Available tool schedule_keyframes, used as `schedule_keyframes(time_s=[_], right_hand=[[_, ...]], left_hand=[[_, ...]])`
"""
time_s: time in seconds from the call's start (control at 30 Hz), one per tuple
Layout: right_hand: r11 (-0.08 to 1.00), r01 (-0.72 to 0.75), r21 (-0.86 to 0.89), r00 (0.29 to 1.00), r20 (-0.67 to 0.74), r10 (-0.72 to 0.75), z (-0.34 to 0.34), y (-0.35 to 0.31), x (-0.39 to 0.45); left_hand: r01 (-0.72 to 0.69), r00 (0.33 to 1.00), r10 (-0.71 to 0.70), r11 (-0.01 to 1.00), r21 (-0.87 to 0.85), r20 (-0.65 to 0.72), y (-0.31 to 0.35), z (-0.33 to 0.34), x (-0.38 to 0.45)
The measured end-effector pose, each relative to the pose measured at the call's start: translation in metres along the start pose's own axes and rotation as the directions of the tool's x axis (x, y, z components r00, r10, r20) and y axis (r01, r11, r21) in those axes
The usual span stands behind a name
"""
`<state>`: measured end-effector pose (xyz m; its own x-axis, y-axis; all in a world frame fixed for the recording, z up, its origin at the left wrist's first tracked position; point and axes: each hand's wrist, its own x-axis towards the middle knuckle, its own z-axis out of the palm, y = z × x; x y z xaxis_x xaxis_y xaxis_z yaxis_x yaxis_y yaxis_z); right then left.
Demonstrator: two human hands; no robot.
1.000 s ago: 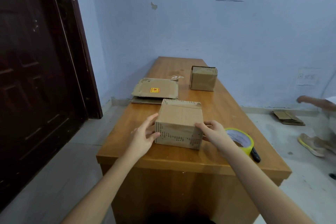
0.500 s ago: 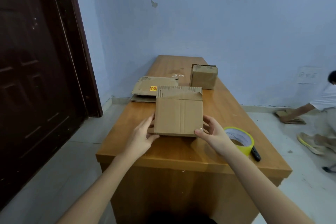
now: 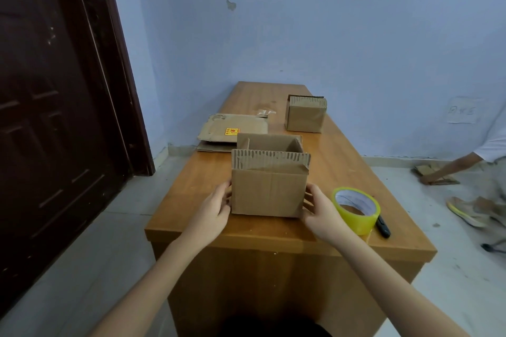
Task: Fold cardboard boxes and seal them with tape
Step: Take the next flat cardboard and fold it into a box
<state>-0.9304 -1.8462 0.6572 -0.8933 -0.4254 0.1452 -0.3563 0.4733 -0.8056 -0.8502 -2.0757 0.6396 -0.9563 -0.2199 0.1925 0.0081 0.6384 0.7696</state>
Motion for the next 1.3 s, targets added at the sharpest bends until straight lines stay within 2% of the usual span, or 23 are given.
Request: schedule_keyframes(time_s=[0.03,0.1,0.2,0.3,0.5,0.63,0.9,1.07,1.2,1.3], right_hand=[[1.0,-0.005,0.014,1.0,0.005,0.005,-0.003,0.0,0.0],[0.983,-0.062,0.173,0.998,0.025,0.059,-0.009,-0.007,0.003],[0.858,-0.245,0.451,0.97,0.105,0.221,-0.018,-0.028,0.009],[0.878,-0.3,0.373,0.954,0.143,0.265,-0.026,-0.043,0.013],[0.911,-0.298,0.286,0.955,0.082,0.286,-0.028,-0.048,0.023],[0.936,-0.25,0.247,0.966,0.006,0.257,-0.032,-0.047,0.031],[0.946,-0.191,0.261,0.98,-0.004,0.199,-0.034,-0.04,0.031],[0.965,-0.082,0.25,0.996,-0.011,0.088,-0.031,-0.034,0.022],[0.962,-0.117,0.247,0.993,0.042,0.11,-0.035,-0.034,0.021],[0.944,-0.158,0.29,0.987,0.078,0.141,-0.041,-0.036,0.02]], left_hand=[[0.021,1.0,-0.021,0.997,-0.073,0.009,0.004,-0.002,0.0],[0.038,0.999,-0.036,0.972,-0.234,0.013,0.013,-0.006,0.001],[0.046,0.998,-0.057,0.955,-0.294,-0.027,0.018,-0.011,0.012],[0.093,0.994,-0.104,0.952,-0.291,-0.02,0.023,-0.017,0.02],[0.203,0.979,-0.202,0.935,-0.291,0.033,0.046,-0.028,0.03],[0.203,0.979,-0.193,0.957,-0.206,0.065,0.057,-0.03,0.032],[0.258,0.96,-0.214,0.928,-0.27,0.182,0.057,-0.04,0.03],[0.216,0.957,-0.154,0.945,-0.247,0.248,0.05,-0.04,0.024],[0.078,0.941,-0.017,0.982,-0.169,0.337,0.043,-0.04,0.022],[0.023,0.951,0.029,0.986,-0.165,0.309,0.04,-0.038,0.025]])
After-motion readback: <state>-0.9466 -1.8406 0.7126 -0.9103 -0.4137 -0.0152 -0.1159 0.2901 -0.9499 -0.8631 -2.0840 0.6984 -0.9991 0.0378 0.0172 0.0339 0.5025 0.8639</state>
